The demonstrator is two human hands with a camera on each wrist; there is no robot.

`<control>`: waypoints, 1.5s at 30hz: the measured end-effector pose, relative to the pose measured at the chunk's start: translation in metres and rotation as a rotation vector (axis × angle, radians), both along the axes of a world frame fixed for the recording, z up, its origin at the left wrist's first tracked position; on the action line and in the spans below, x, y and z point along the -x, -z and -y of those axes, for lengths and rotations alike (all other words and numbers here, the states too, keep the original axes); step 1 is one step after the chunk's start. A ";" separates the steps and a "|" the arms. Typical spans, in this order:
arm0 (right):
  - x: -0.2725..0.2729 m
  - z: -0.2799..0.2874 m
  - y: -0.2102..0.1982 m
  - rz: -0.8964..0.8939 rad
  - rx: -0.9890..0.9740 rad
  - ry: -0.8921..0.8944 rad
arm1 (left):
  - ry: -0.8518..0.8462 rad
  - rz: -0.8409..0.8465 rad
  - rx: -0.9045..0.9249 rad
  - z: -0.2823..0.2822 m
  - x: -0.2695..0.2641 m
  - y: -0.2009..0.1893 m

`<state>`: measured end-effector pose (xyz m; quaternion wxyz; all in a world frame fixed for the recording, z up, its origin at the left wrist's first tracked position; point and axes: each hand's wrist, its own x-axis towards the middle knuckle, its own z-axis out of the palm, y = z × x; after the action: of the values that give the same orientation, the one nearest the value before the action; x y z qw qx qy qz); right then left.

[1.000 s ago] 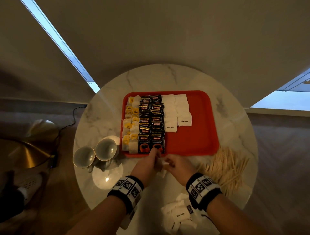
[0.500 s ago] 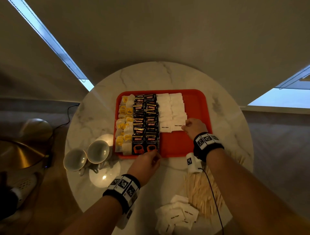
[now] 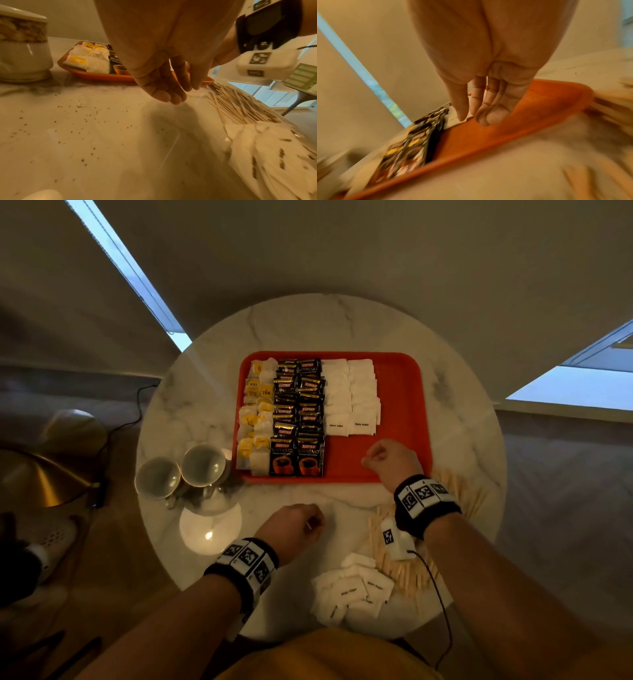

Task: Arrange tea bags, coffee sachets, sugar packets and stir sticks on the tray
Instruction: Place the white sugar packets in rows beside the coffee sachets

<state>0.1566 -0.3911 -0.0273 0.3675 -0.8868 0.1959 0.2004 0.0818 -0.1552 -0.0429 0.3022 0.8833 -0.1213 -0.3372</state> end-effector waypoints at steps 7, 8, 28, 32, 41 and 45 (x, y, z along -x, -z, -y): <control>0.102 -0.024 -0.004 -0.277 0.030 -0.461 | 0.167 -0.181 -0.097 0.010 0.033 -0.001; 0.112 -0.023 -0.002 -0.311 0.069 -0.512 | 0.183 -0.192 -0.118 0.013 0.037 0.000; 0.086 -0.030 -0.026 -0.116 -0.047 -0.421 | -0.522 -0.070 0.064 -0.029 0.008 -0.003; 0.066 -0.038 -0.037 -0.086 -0.097 -0.448 | -0.676 -0.162 0.252 -0.020 -0.005 -0.003; 0.031 -0.059 -0.052 0.028 -0.087 -0.596 | -0.873 -0.661 0.681 0.018 -0.016 -0.029; 0.025 -0.058 -0.049 0.134 -0.146 -0.426 | -0.939 -0.679 0.744 0.024 -0.021 -0.027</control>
<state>0.1313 -0.3332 0.0212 0.3924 -0.8904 -0.0355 0.2278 0.1027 -0.1793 -0.0157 0.7208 0.5252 0.2678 -0.3645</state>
